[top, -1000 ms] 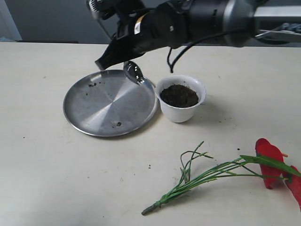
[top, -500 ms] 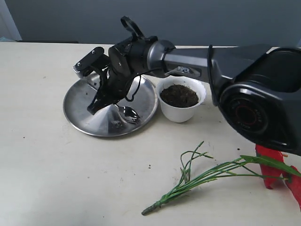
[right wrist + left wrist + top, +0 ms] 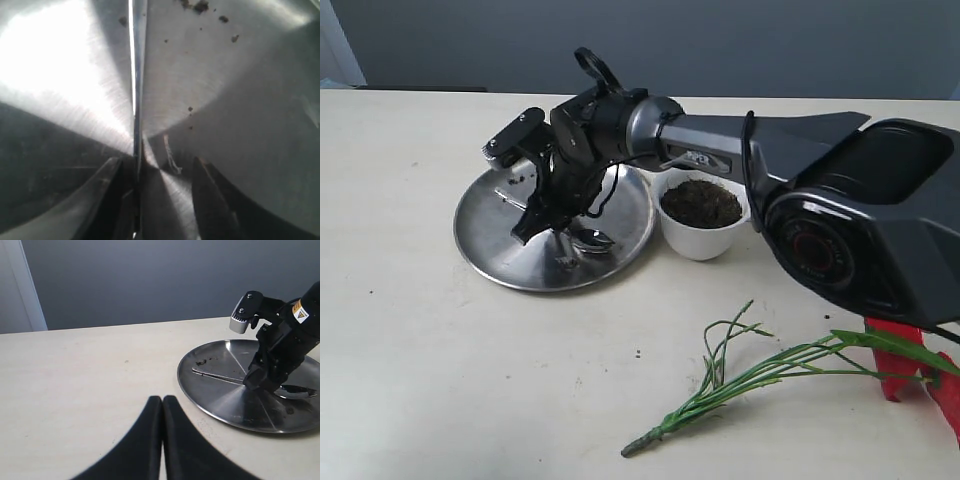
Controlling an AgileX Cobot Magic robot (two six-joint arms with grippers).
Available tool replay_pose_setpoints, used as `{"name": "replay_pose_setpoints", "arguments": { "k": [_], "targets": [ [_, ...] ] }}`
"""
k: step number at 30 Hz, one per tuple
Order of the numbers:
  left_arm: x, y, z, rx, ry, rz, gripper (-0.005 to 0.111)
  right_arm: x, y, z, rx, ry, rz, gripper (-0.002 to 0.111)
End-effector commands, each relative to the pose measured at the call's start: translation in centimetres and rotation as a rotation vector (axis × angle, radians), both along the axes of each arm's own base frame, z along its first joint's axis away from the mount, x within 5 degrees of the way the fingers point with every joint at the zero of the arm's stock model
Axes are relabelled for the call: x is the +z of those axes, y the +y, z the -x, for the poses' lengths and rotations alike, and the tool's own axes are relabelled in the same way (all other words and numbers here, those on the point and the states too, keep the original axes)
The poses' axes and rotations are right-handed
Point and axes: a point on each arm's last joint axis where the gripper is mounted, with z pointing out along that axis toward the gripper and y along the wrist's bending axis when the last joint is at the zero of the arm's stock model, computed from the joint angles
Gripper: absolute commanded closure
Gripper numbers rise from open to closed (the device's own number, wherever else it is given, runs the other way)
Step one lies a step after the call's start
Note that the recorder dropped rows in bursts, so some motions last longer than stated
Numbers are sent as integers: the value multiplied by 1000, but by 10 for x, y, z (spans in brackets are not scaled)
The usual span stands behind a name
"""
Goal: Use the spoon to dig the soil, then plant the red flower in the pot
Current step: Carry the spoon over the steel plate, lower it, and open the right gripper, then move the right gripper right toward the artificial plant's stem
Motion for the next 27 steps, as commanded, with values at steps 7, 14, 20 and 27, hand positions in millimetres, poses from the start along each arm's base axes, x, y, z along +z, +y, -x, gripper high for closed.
{"name": "replay_pose_setpoints", "arguments": {
  "k": [7,14,20,27],
  "targets": [
    [2,0,0,-2,-9,5,106,158,-21,31,-203,118,-243,74],
    [2,0,0,-2,-9,5,106,181,-63,85,-96,258,-126,75],
    [2,0,0,-2,-9,5,106,193,-130,142,-164,245,-290,103],
    [2,0,0,-2,-9,5,106,194,-223,208,-390,207,-671,109]
  ]
}}
